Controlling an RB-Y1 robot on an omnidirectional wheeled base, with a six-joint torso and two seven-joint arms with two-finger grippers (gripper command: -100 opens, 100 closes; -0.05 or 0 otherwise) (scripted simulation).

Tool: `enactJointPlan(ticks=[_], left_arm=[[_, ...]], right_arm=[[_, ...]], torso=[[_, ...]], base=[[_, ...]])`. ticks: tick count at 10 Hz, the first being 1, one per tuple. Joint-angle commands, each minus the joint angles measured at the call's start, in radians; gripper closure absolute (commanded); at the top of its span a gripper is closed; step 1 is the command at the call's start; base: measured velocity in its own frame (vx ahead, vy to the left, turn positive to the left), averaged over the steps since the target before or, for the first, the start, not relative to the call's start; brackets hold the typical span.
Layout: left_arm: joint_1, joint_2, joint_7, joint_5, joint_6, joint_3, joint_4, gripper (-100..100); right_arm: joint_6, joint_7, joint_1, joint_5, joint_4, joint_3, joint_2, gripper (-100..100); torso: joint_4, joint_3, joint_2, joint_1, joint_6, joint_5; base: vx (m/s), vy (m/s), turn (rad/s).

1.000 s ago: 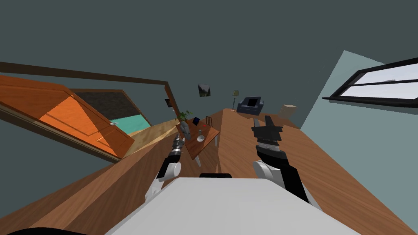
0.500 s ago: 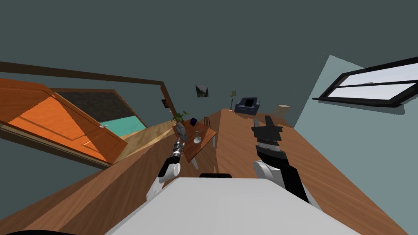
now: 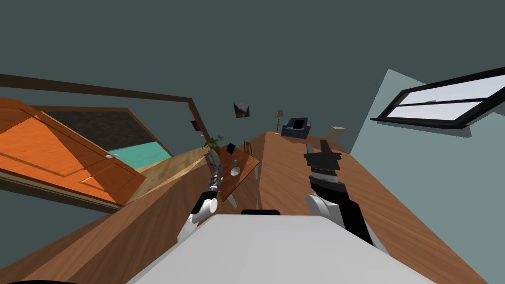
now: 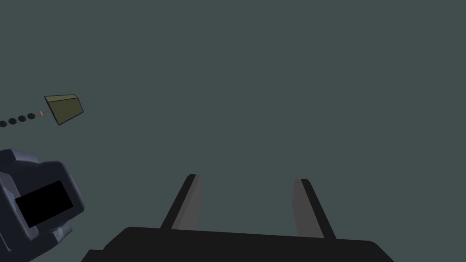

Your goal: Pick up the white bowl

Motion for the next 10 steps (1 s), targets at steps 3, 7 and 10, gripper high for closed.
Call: enactJointPlan(ticks=[3,7,10], left_arm=[[-0.021,0.011,0.0,0.017,0.037,0.014,0.088,-100],[-0.047,0.022,0.0,0.031,0.09,0.036,0.187,-100],[-0.073,0.035,0.003,0.039,0.139,0.057,0.275,-100]], right_arm=[[0.0,0.0,0.0,0.0,0.0,0.0,0.0,0],[0.0,0.0,0.0,0.0,0.0,0.0,0.0,0],[0.0,0.0,0.0,0.0,0.0,0.0,0.0,0]], torso=[[0.0,0.0,-0.001,0.001,0.0,0.0],[0.0,-0.001,-0.002,0.0,0.0,0.0],[0.0,-0.001,-0.001,0.002,0.0,0.0]], base=[[0.066,-0.044,-0.045],[0.083,-0.047,-0.049],[0.093,-0.029,-0.06]])
